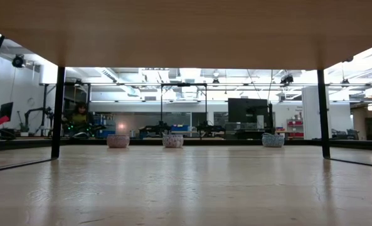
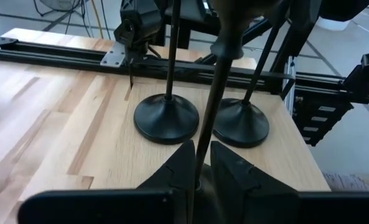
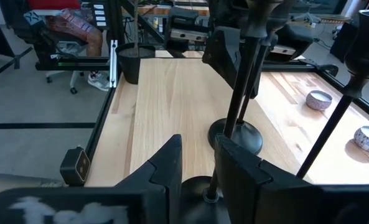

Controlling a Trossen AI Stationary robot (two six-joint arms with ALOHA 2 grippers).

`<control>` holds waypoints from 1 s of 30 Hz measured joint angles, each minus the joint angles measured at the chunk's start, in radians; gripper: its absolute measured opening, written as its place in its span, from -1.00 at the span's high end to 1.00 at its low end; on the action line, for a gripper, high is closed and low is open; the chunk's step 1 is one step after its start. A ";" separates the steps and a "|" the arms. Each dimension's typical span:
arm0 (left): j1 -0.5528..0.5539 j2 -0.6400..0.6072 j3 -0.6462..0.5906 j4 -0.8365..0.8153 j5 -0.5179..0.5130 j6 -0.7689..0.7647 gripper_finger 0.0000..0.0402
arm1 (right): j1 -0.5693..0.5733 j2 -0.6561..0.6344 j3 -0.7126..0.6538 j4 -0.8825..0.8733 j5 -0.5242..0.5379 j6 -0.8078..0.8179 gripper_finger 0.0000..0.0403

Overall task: Pick & Place candle stick holders
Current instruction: Put the candle holder on the shelf

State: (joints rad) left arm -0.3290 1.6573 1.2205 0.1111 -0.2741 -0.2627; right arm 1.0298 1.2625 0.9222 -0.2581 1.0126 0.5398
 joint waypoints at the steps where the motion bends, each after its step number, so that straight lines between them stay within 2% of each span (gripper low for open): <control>1: 0.000 0.000 0.000 0.005 0.001 0.004 0.76 | 0.000 0.000 0.000 0.000 0.000 0.000 0.54; 5: 0.000 0.000 0.000 0.014 0.012 0.008 0.81 | 0.000 0.000 0.000 0.000 0.000 0.000 0.52; 10: 0.000 0.000 0.000 0.049 0.036 0.019 0.97 | 0.000 0.000 0.000 0.000 0.000 0.000 0.56; 21: 0.002 0.012 0.000 0.116 0.047 0.053 0.99 | 0.000 0.000 -0.001 0.000 0.000 0.000 0.65; 30: 0.003 0.065 0.000 0.163 0.048 0.061 1.00 | 0.000 0.000 -0.001 0.000 0.000 0.000 0.60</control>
State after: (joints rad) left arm -0.3260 1.7223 1.2205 0.2739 -0.2260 -0.2016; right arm 1.0302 1.2625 0.9215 -0.2581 1.0129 0.5401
